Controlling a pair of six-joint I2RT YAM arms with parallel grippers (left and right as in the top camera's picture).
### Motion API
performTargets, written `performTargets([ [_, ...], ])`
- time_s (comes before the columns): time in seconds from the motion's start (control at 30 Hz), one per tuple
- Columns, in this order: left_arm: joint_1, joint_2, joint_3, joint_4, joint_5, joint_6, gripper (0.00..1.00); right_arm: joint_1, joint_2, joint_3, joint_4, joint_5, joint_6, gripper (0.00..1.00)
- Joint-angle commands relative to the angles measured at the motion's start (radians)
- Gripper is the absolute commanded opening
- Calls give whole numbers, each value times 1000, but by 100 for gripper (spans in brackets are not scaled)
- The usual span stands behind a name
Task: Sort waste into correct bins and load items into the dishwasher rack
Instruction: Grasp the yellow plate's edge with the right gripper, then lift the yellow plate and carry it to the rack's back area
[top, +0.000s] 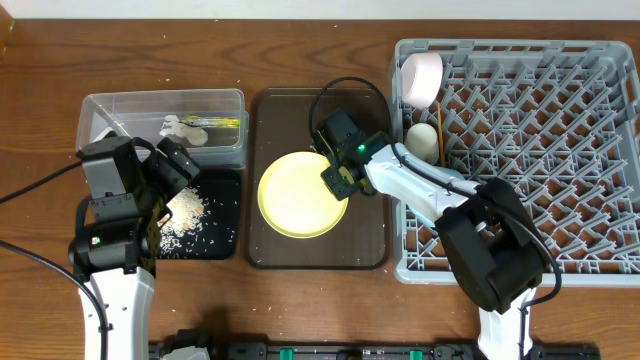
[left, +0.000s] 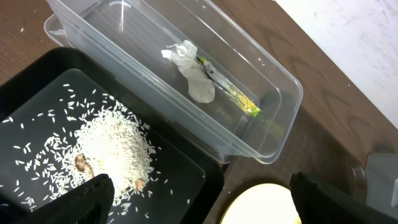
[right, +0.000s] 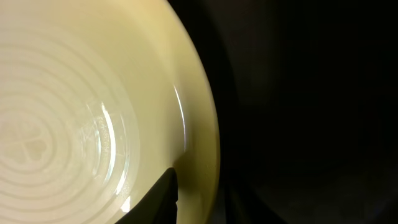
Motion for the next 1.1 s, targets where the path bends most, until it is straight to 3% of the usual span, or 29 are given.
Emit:
performTargets([
  [0.0,5,1,21,-3,-5,2,93,11,6,-8,2,10,-12,23],
  [0.27,5,1,21,-3,-5,2,93,27,6,-8,2,10,-12,23],
  [0.43,5,1,21,-3,-5,2,93,27,6,-8,2,10,-12,15],
  [0.57,5,1,21,-3,-5,2,93,27,6,-8,1,11,-12,1],
  [0.9,5,1,21,-3,-5,2,93,11,-69,60,-21,27,-44,1],
  [1.07,5,1,21,-3,-5,2,94,6,-214,108,-53,195,-108,1],
])
